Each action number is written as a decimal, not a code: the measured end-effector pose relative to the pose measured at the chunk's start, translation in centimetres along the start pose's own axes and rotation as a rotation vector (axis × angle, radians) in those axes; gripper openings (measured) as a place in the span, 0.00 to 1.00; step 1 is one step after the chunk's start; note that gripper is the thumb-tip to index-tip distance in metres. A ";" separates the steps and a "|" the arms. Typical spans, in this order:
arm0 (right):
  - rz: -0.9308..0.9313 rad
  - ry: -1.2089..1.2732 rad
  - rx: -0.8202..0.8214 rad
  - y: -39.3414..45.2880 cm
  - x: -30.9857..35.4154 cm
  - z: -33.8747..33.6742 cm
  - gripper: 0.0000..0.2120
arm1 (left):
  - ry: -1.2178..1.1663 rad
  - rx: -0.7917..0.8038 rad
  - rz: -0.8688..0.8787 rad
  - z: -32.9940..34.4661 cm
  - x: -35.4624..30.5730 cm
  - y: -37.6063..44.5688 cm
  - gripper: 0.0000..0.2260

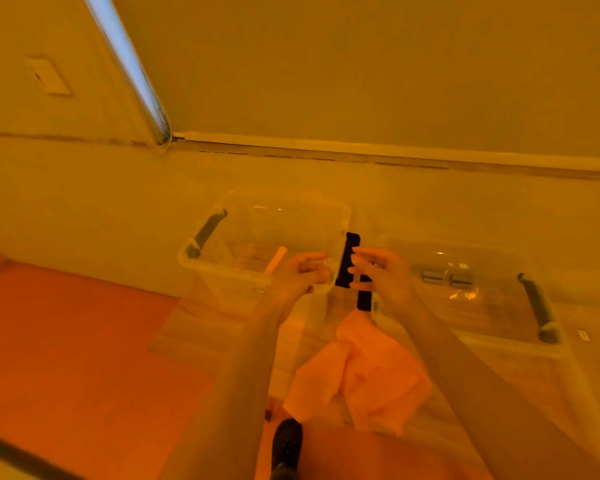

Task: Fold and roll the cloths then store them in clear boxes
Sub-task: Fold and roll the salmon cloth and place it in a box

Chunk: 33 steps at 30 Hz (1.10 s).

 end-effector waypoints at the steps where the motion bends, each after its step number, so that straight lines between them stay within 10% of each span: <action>1: 0.012 0.006 0.001 -1.4 -0.4 -1.0 0.08 | 0.013 -0.011 -0.007 1.0 0.5 -1.2 0.14; 17: 0.303 -0.124 -0.002 -8.1 -11.1 -7.2 0.11 | 0.159 -0.012 -0.321 4.2 14.8 -6.0 0.16; 33: 0.569 -0.026 -0.133 -13.6 -21.3 0.6 0.10 | 0.416 0.068 -0.347 -1.2 19.8 -2.7 0.19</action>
Point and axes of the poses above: each hand's wrist, its own y-axis towards the middle knuckle, its own z-axis out of the palm, x = y × z, the point moved 4 cm from there along y, towards the middle knuckle, and after that the axes turned 5 degrees about x, right-handed, at the moved point
